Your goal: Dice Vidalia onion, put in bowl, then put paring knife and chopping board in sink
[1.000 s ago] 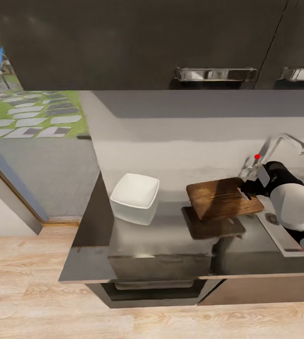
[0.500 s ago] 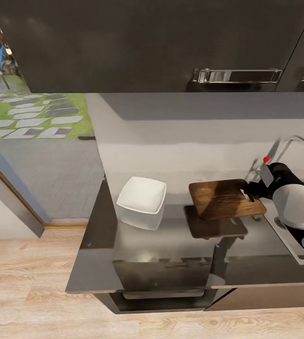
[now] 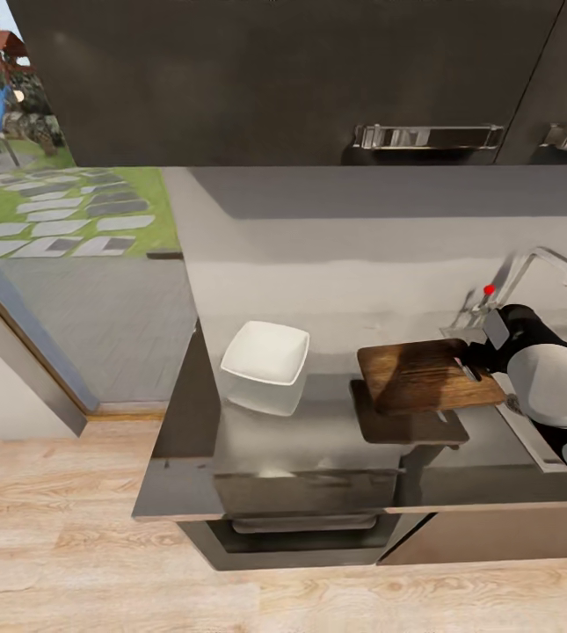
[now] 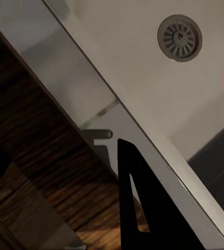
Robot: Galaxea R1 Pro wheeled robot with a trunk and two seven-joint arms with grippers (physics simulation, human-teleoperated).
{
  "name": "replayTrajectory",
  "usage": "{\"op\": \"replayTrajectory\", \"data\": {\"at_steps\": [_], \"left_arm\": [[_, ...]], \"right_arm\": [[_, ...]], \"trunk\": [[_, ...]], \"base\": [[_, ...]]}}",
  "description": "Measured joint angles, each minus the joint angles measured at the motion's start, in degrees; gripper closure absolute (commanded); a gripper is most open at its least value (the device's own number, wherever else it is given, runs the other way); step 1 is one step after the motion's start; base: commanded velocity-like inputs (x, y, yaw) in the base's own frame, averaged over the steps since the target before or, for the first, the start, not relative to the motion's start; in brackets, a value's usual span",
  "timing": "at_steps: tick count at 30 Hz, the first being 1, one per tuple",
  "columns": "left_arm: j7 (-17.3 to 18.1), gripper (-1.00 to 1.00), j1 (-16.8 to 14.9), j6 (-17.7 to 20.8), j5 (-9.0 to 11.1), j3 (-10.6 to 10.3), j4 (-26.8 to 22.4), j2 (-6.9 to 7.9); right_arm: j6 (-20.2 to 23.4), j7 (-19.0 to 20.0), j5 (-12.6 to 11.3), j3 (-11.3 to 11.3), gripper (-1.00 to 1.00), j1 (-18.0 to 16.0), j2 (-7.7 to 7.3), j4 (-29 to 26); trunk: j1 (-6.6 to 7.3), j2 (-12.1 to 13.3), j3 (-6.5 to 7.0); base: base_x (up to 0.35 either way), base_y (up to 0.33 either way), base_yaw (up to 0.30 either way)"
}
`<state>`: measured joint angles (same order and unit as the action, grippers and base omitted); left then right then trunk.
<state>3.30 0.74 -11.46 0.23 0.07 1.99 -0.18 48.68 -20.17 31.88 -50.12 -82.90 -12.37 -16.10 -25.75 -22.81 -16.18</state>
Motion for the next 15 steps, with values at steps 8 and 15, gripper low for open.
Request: {"op": "replayTrajectory", "data": {"at_steps": [8, 15], "left_arm": [[0.0, -1.0, 0.0, 0.0, 0.0, 0.0, 0.0, 0.0], [0.0, -1.0, 0.0, 0.0, 0.0, 0.0, 0.0, 0.0]], "right_arm": [[0.0, 0.0, 0.0, 0.0, 1.0, 0.0, 0.05, 0.2], [-0.1, 0.0, 0.0, 0.0, 1.0, 0.0, 0.2, 0.4]], "trunk": [[0.0, 0.0, -0.6], [0.0, 0.0, -1.25]], "base": [[-0.004, 0.0, 0.0], [0.0, 0.0, 0.0]]}}
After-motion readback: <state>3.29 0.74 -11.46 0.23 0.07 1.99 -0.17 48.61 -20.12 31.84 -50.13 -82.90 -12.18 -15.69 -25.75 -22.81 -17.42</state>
